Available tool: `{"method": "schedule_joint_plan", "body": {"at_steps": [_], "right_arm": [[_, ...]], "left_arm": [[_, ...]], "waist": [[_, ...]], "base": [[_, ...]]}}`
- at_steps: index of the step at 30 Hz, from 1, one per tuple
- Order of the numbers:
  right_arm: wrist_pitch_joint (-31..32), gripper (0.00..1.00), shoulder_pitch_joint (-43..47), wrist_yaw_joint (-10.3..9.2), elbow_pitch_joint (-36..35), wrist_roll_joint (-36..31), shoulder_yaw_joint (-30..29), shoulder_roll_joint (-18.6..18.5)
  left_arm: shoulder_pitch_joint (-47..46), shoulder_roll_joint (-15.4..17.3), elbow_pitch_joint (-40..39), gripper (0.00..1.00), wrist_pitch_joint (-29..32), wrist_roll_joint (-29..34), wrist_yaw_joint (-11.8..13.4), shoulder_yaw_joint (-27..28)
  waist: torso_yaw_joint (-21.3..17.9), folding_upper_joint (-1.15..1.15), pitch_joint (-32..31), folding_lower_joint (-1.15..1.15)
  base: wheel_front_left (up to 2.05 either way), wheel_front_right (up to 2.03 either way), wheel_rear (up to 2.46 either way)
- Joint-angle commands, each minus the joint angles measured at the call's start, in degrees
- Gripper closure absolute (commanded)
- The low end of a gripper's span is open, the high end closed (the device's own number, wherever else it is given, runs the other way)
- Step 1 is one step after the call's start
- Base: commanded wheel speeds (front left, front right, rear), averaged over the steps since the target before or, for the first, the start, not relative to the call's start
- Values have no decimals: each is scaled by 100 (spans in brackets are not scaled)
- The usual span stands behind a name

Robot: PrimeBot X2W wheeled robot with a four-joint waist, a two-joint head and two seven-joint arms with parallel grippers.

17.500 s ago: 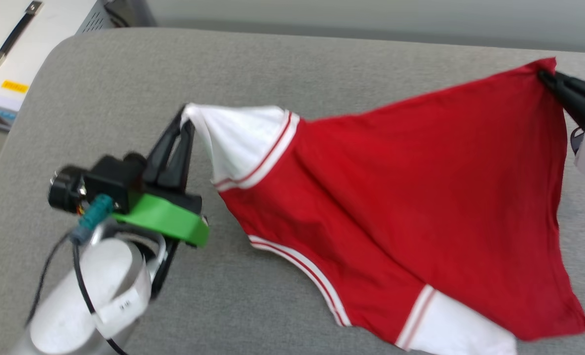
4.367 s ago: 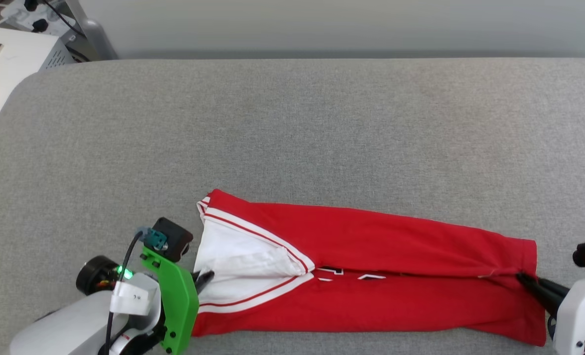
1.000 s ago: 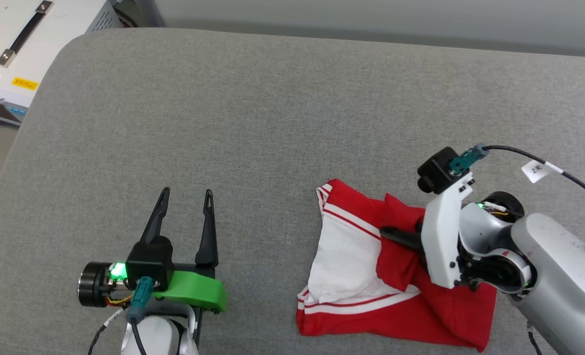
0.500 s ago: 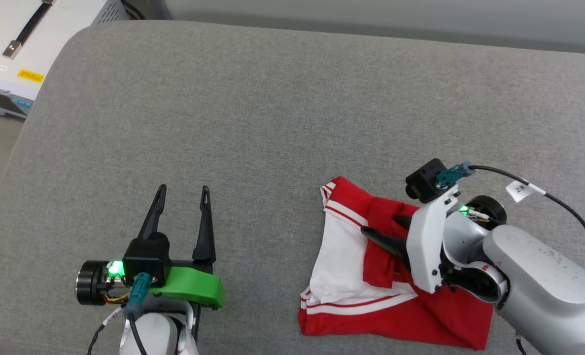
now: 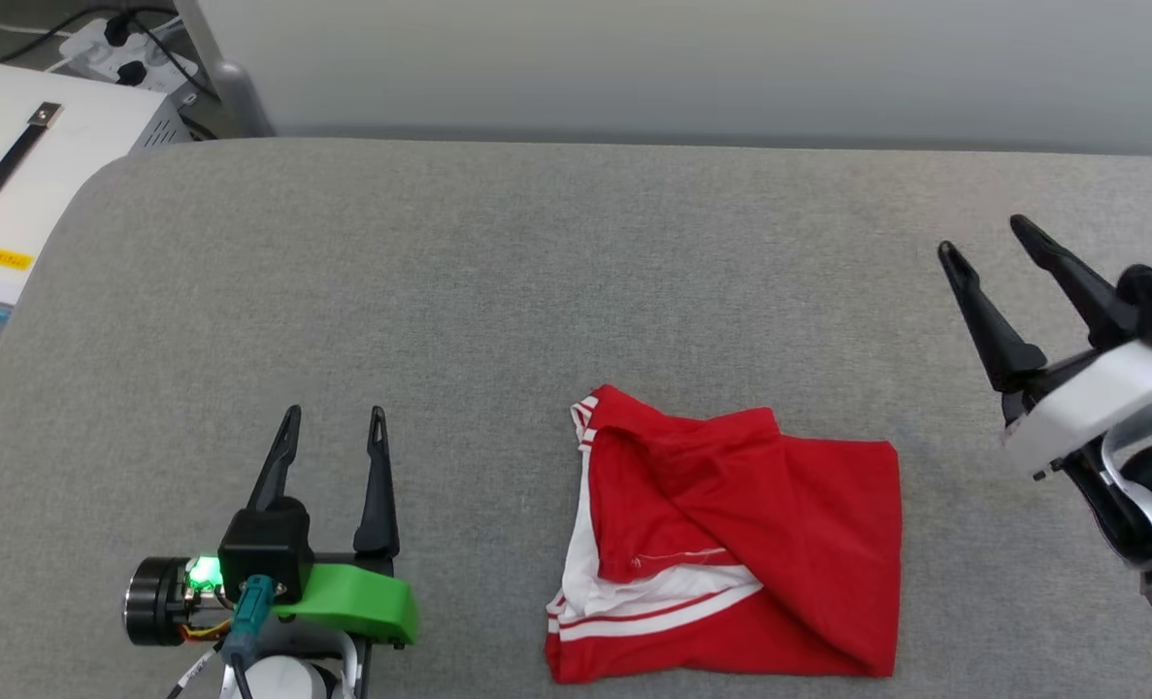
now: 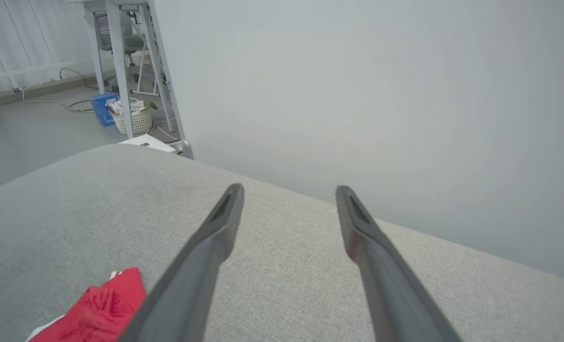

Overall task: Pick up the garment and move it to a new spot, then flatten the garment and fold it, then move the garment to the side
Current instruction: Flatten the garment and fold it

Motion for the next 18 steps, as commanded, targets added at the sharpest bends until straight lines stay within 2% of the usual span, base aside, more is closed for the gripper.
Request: {"method": "schedule_joint_plan", "body": {"at_steps": [1, 6, 10, 18], "right_arm": [[-180, 0, 229, -5, -4, -258, -238, 133], [-623, 0, 955, -5, -165, -1128, -1309, 707], [-743, 0, 1548, -5, -426, -1527, -1825, 1156], [-792, 0, 2484, -5, -713, -1869, -2102, 1796]], "left_arm": [[107, 27, -34, 0, -33, 44, -8, 13], [223, 26, -34, 0, -33, 45, -20, 45], [332, 24, -39, 0, -33, 38, -36, 62], [569, 43, -63, 0, -33, 23, -56, 114]], "waist": [[-217, 0, -205, 0], [-353, 0, -367, 0], [-401, 0, -467, 0], [-396, 0, -620, 0]], "base": [[0, 0, 0], [0, 0, 0], [0, 0, 0], [0, 0, 0]]}}
